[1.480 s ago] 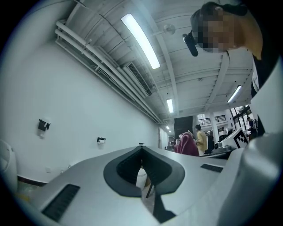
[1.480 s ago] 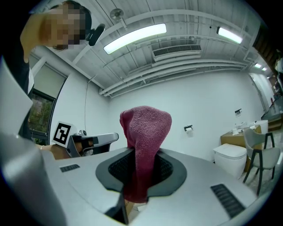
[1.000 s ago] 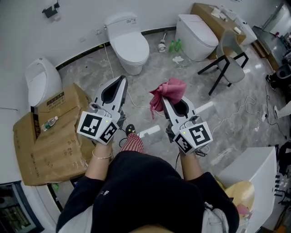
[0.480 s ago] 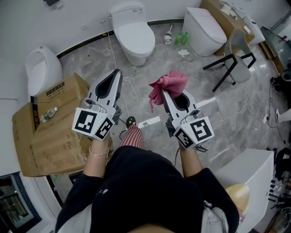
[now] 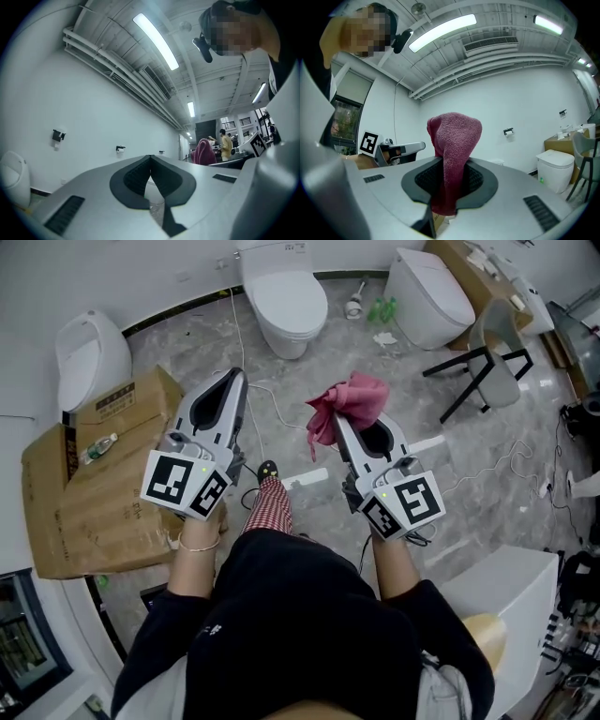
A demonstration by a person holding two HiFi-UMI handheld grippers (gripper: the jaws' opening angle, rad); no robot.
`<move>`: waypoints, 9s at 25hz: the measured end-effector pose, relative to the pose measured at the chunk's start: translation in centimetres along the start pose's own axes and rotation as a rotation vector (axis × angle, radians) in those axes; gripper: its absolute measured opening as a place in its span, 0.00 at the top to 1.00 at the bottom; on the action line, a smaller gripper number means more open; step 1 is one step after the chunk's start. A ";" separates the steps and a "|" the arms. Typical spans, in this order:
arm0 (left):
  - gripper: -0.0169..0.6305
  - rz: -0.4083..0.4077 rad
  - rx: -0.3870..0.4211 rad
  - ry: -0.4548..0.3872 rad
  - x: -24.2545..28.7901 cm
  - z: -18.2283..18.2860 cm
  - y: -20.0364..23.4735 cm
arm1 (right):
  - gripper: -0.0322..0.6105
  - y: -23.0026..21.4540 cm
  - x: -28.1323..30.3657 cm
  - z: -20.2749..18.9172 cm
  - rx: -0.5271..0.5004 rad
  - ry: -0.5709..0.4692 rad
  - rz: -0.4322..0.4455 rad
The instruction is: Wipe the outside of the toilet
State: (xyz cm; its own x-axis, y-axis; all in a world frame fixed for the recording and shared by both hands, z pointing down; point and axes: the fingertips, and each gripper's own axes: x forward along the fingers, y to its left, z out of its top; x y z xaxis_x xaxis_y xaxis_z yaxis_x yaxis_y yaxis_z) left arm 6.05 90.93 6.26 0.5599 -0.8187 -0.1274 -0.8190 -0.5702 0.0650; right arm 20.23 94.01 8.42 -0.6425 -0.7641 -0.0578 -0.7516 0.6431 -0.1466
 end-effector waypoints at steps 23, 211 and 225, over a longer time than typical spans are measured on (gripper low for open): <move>0.97 -0.029 -0.015 0.014 1.5 -1.3 -0.7 | 0.81 0.2 1.8 0.2 -0.005 -0.005 0.016; 0.97 0.104 -0.038 0.116 53.2 -7.7 54.5 | 0.81 -40.2 68.3 -2.9 0.005 0.162 0.080; 0.97 0.045 -0.069 0.117 57.0 -8.3 60.1 | 0.81 -41.1 74.1 -2.4 -0.019 0.161 0.026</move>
State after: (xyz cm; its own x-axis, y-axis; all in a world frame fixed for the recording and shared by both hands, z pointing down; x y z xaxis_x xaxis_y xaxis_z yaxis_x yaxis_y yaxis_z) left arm -10.18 9.41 11.10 0.5368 -0.8437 -0.0063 -0.8354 -0.5325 0.1363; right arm 3.18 11.09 12.58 -0.6761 -0.7303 0.0979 -0.7363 0.6645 -0.1279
